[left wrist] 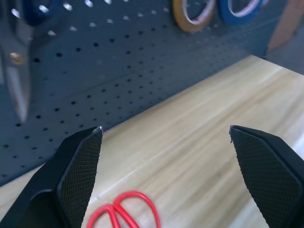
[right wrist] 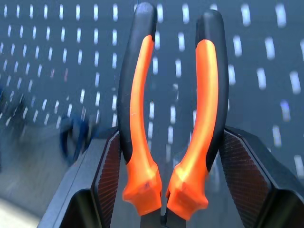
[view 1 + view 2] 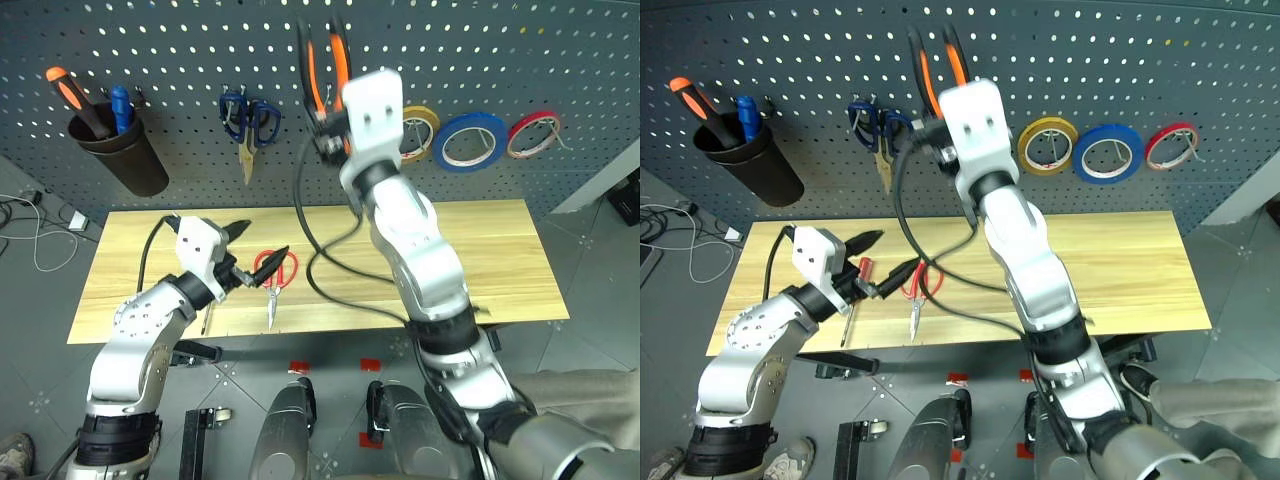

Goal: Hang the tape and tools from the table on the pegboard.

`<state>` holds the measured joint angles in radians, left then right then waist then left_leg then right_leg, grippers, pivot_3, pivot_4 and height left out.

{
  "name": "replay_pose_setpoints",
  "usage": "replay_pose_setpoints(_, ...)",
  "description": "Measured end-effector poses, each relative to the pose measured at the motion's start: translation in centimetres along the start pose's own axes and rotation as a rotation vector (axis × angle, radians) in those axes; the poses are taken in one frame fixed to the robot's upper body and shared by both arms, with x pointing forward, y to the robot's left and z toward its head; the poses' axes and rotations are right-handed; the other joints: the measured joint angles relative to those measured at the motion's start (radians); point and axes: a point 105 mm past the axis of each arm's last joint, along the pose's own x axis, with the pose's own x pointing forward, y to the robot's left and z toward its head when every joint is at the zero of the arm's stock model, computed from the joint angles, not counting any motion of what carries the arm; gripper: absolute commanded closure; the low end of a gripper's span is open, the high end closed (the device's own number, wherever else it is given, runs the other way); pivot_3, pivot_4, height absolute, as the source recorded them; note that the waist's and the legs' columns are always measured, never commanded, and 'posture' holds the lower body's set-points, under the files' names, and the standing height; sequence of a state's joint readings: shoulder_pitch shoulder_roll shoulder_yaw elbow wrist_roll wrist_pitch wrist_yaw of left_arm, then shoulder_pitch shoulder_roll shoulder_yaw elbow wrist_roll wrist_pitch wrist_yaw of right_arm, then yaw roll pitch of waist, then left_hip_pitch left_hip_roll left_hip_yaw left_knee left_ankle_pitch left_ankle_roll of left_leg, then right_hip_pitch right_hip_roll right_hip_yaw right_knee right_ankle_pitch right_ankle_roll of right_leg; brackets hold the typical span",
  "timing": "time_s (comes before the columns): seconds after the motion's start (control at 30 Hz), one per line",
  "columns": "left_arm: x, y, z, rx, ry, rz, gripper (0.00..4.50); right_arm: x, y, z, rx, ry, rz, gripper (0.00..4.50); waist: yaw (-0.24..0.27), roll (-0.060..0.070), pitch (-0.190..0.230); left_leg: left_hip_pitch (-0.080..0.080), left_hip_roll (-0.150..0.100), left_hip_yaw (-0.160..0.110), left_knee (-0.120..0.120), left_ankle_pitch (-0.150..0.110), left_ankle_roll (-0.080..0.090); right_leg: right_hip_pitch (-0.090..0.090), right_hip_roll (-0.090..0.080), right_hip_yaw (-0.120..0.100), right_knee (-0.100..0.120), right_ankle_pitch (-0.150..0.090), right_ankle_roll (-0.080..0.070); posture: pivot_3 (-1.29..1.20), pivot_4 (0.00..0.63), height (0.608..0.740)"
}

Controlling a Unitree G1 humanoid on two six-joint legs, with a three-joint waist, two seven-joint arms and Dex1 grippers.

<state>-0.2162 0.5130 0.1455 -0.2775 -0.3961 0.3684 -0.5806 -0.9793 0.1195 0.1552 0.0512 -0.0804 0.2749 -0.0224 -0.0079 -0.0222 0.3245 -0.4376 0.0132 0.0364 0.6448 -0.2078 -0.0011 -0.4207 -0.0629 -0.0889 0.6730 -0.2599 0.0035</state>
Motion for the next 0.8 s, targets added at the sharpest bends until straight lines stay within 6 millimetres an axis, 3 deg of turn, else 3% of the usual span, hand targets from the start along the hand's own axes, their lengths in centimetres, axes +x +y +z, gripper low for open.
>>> replay_pose_setpoints(0.13, 1.4, 0.3, 2.1, -0.014, -0.053, 0.012, 0.00, 3.2, -0.9, 3.0, -0.056, -0.145, -0.013, 1.70, 0.005, 0.000, 0.000, 0.000, 0.000, 0.000, -0.001, 0.000, 0.000, 0.000, 0.000, 0.000, 0.000, -0.001, -0.001, 0.05, 0.313, 0.740)
replay_pose_setpoints(0.23, 2.0, 0.5, 3.1, -0.009, -0.068, 0.015, 0.00, 4.5, -1.9, 3.2, -0.084, -0.184, -0.030, 1.70, 0.006, 0.000, 0.000, 0.000, 0.000, 0.001, -0.001, 0.000, 0.000, 0.000, 0.000, 0.000, -0.001, -0.001, -0.001, 0.06, 0.325, 0.740)
replay_pose_setpoints(0.4, 2.5, 0.7, 3.8, -0.002, -0.076, 0.019, 0.00, 5.4, -2.8, 0.3, -0.085, -0.127, -0.048, 1.70, 0.006, -0.005, 0.005, 0.000, 0.001, 0.002, -0.002, 0.000, 0.000, 0.000, 0.000, 0.000, -0.001, -0.001, -0.002, 0.10, 0.353, 0.740)
replay_pose_setpoints(0.53, 2.7, 0.8, 3.6, 0.001, -0.066, 0.028, 0.00, 5.2, -2.4, -1.7, -0.079, -0.098, -0.046, 1.70, 0.007, -0.006, 0.007, 0.002, 0.001, 0.002, -0.002, 0.000, -0.001, 0.000, 0.000, 0.001, 0.001, -0.002, -0.004, 0.10, 0.368, 0.740)
replay_pose_setpoints(0.8, 2.9, 1.0, 1.6, -0.020, -0.021, 0.069, 0.00, 2.7, -3.0, -7.4, -0.110, 0.037, -0.088, 1.70, 0.012, -0.006, 0.014, 0.003, 0.001, 0.001, -0.001, 0.001, -0.002, 0.000, -0.001, 0.000, 0.006, -0.002, -0.004, 0.07, 0.372, 0.740)
